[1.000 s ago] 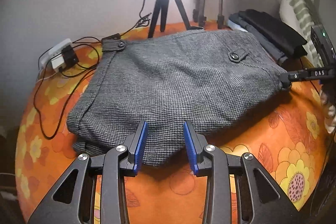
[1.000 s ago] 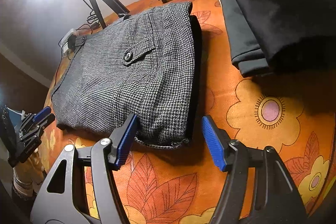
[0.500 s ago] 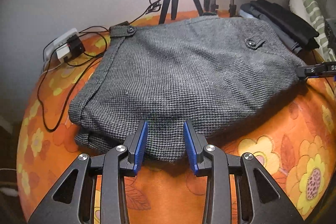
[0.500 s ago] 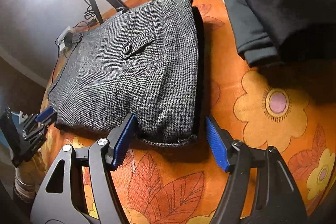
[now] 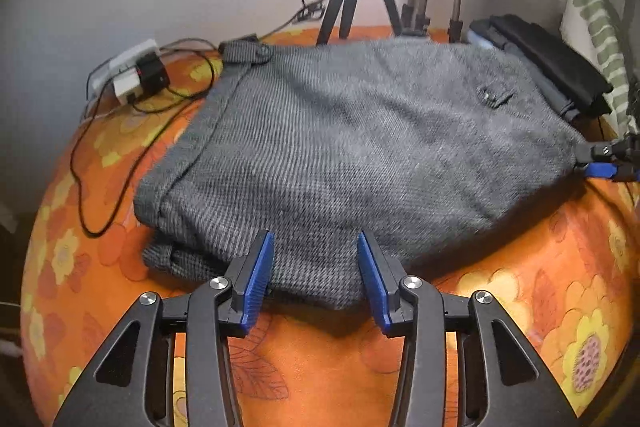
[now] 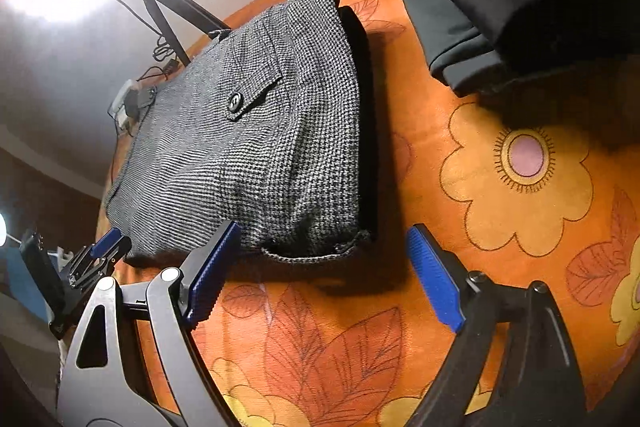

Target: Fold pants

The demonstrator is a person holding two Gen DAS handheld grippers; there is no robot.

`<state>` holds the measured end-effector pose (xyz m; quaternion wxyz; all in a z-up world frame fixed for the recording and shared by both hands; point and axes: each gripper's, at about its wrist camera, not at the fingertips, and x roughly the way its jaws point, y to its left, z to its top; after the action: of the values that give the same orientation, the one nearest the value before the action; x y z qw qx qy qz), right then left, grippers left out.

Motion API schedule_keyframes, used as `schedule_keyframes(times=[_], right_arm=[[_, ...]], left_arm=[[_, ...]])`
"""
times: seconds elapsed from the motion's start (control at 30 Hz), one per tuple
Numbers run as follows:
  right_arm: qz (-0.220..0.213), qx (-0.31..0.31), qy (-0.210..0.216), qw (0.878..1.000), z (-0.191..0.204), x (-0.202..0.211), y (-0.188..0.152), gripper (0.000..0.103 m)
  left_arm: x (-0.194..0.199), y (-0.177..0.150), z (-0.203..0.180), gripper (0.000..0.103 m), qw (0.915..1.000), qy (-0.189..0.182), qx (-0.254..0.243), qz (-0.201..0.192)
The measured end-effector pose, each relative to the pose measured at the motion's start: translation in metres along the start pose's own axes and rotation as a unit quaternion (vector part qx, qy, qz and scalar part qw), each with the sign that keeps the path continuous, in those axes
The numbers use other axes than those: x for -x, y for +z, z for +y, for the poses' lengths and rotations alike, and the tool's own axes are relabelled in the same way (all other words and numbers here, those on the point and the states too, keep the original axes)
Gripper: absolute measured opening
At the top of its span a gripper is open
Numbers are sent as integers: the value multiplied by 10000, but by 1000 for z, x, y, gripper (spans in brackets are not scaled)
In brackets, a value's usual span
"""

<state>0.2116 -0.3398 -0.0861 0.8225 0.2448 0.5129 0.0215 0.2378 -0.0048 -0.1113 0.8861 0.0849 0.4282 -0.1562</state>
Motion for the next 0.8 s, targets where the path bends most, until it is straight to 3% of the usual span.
schedule_keyframes(times=[0.2,0.4,0.6,0.8], right_arm=[[25,-82,61,9999,5,-3,0,87],[50,117,2,9999,15,-8,-1,87],[-80,-210,100,9997,-4,-2,8,87],[-39,29,131,9999,4,-9,14,88]], left_arm=[[4,26,-29,42,9994,-203,-123,-244],[-27,52,-73,42,9989,-350,-221,-217],[-60,53,-93,42,9985,-73,-537,-53],[-68,52,-90,45,9981,57,-610,-40]])
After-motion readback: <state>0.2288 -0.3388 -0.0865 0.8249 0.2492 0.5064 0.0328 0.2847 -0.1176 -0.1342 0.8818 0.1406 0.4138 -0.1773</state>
